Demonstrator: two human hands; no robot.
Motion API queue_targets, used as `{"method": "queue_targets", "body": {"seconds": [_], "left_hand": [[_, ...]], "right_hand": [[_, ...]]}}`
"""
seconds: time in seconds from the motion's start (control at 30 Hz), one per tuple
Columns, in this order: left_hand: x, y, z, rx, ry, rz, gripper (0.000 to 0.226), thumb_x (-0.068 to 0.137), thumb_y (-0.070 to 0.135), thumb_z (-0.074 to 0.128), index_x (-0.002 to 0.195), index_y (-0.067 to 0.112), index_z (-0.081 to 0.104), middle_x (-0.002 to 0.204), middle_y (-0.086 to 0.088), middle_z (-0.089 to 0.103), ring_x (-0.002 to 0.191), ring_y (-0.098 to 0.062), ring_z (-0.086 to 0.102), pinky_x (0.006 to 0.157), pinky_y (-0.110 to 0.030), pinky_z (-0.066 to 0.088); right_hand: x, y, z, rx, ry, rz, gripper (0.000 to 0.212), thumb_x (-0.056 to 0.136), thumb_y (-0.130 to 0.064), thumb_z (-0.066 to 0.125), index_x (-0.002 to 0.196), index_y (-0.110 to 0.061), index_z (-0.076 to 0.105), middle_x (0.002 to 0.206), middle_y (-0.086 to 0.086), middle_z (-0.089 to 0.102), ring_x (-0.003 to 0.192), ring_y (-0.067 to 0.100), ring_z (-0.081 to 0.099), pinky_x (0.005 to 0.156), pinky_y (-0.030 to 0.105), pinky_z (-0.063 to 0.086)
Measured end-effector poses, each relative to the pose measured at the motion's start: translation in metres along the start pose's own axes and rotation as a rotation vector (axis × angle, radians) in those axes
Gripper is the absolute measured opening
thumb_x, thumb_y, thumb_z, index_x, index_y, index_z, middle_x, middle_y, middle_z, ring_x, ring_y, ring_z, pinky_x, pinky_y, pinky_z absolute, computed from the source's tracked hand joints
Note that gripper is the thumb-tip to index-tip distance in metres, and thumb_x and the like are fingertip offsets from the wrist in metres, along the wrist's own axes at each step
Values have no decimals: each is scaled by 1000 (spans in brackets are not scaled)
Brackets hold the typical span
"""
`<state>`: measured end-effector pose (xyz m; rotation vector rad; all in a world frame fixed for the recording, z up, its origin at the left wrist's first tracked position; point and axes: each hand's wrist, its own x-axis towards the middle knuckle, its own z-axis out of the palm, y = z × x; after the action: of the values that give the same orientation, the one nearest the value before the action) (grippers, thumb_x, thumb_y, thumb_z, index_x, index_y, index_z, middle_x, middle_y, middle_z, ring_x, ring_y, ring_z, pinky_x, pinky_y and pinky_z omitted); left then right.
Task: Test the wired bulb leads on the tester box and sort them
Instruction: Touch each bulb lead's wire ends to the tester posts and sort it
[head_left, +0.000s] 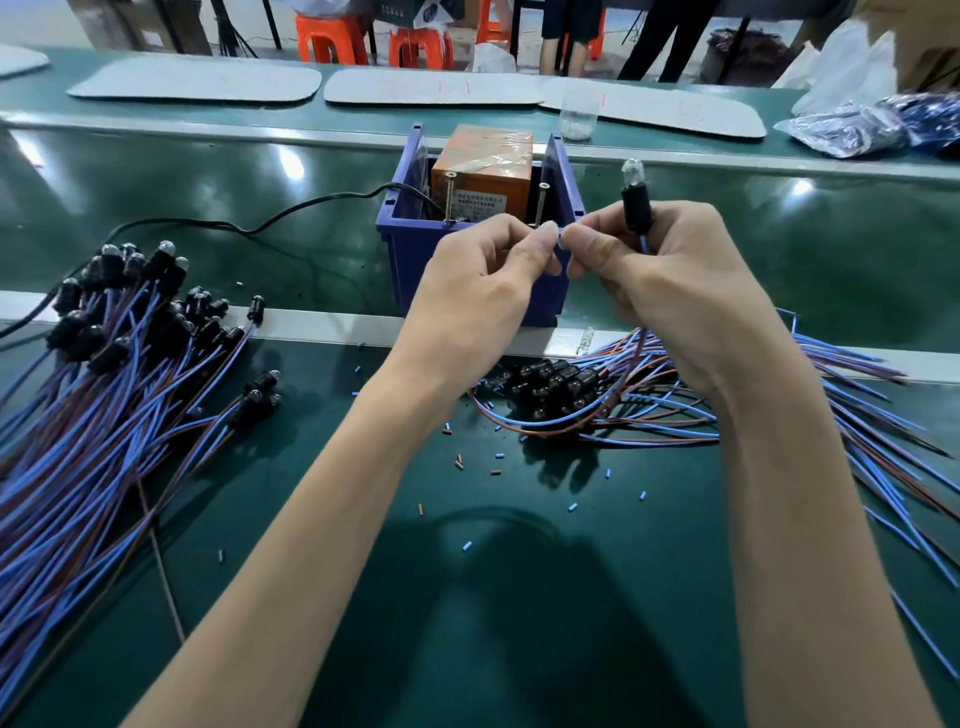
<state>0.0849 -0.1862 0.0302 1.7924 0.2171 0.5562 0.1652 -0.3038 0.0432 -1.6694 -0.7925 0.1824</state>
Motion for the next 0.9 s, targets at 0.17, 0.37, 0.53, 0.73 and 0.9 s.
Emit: {"method": "queue_targets", "body": {"seconds": [0.17, 0.37, 0.53, 0.73, 0.9], "left_hand": [[1, 0, -1, -18, 18, 4, 32, 99, 24, 50, 67, 20, 55, 37, 16, 40, 39, -1, 34, 46, -15, 24], [0, 1, -1, -35, 33, 9, 32, 99, 22, 50, 68, 18, 55, 36, 18, 42, 37, 1, 39, 43, -8, 26], [1, 3, -3, 10, 41, -4, 33, 98, 23, 52, 65, 19, 55, 37, 16, 41, 39, -1, 35, 44, -13, 24], [0, 3, -5, 93, 56, -15, 35, 95, 24, 56, 60, 21, 55, 38, 16, 40, 43, -1, 34, 46, -11, 25], [0, 4, -5, 157, 75, -7, 37, 93, 21, 58, 57, 22, 54, 41, 16, 42, 47, 1, 37, 49, -9, 28]], "right_hand": [[1, 1, 3, 32, 8, 0, 18, 91, -13, 63, 74, -17, 64, 45, -17, 54, 42, -5, 48, 45, 5, 35], [2, 0, 5, 62, 33, 9, 17, 90, -12, 65, 73, -17, 66, 54, -11, 60, 43, -3, 48, 45, 6, 35], [3, -1, 9, 18, 83, 51, 22, 89, -15, 65, 69, -21, 65, 54, -10, 60, 43, -2, 45, 45, 9, 31], [4, 1, 12, -146, 130, 49, 23, 85, -19, 67, 63, -24, 63, 52, -14, 62, 53, -4, 47, 60, 21, 34], [3, -2, 12, -297, 145, 23, 27, 85, -16, 67, 61, -26, 61, 50, -14, 61, 62, 4, 57, 67, 23, 46]]}}
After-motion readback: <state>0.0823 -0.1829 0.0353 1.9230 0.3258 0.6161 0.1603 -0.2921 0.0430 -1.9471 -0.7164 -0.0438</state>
